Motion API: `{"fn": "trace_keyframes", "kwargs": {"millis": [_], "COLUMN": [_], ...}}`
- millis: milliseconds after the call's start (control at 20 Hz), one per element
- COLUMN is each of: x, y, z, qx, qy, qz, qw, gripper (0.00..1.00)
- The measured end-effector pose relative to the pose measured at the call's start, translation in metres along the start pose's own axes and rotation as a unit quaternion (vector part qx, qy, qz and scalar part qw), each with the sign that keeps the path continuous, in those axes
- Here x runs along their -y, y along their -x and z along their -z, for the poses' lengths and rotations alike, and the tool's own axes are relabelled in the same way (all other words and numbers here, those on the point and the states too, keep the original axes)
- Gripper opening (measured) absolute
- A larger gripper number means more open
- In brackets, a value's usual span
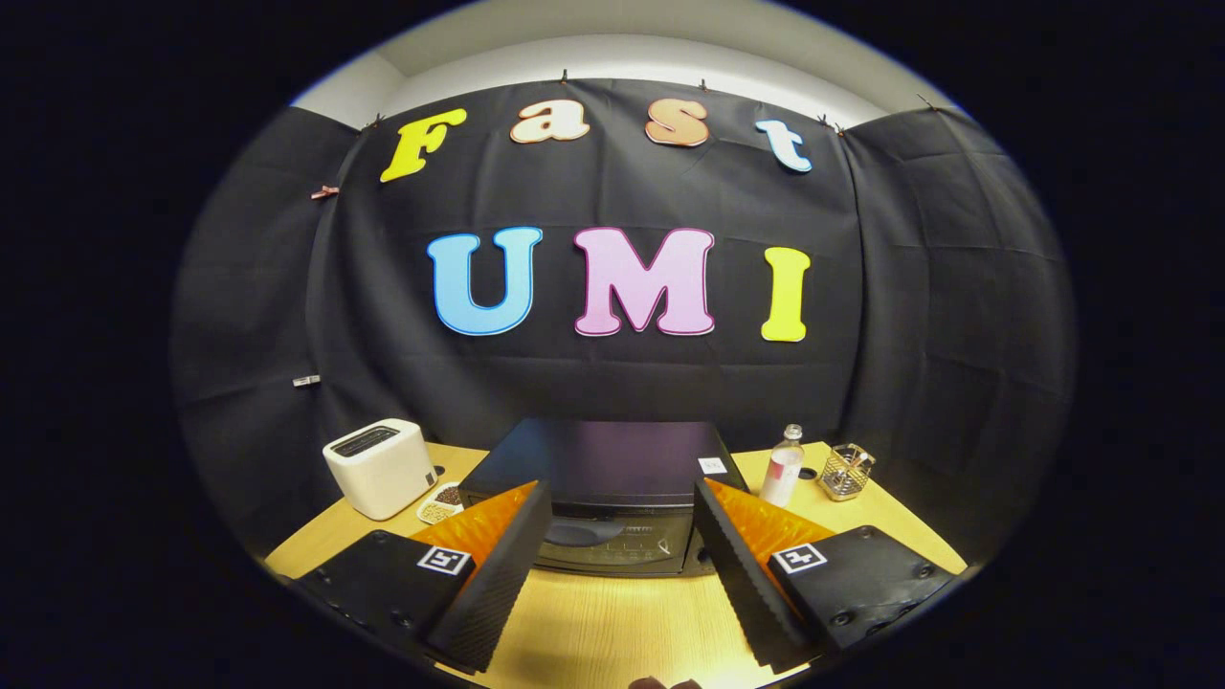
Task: Open the toaster oven, put the food inside, and close the toaster oven door.
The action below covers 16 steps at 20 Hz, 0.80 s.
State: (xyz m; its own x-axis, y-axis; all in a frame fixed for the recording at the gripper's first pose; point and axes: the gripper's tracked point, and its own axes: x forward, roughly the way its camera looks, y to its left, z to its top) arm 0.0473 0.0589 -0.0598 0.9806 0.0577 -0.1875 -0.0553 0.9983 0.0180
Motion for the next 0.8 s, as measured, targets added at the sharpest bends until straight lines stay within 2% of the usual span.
{"fn": "trace_keyframes", "kwargs": {"millis": [350,800], "x": [-0.018,-0.038], "y": [-0.048,-0.110], "z": [0.019,0.083], "qx": [-0.029,-0.100], "qy": [0.007,0.018], "qz": [-0.008,0.000], "qw": [1.000,0.995], "gripper": [0.98,0.99]}}
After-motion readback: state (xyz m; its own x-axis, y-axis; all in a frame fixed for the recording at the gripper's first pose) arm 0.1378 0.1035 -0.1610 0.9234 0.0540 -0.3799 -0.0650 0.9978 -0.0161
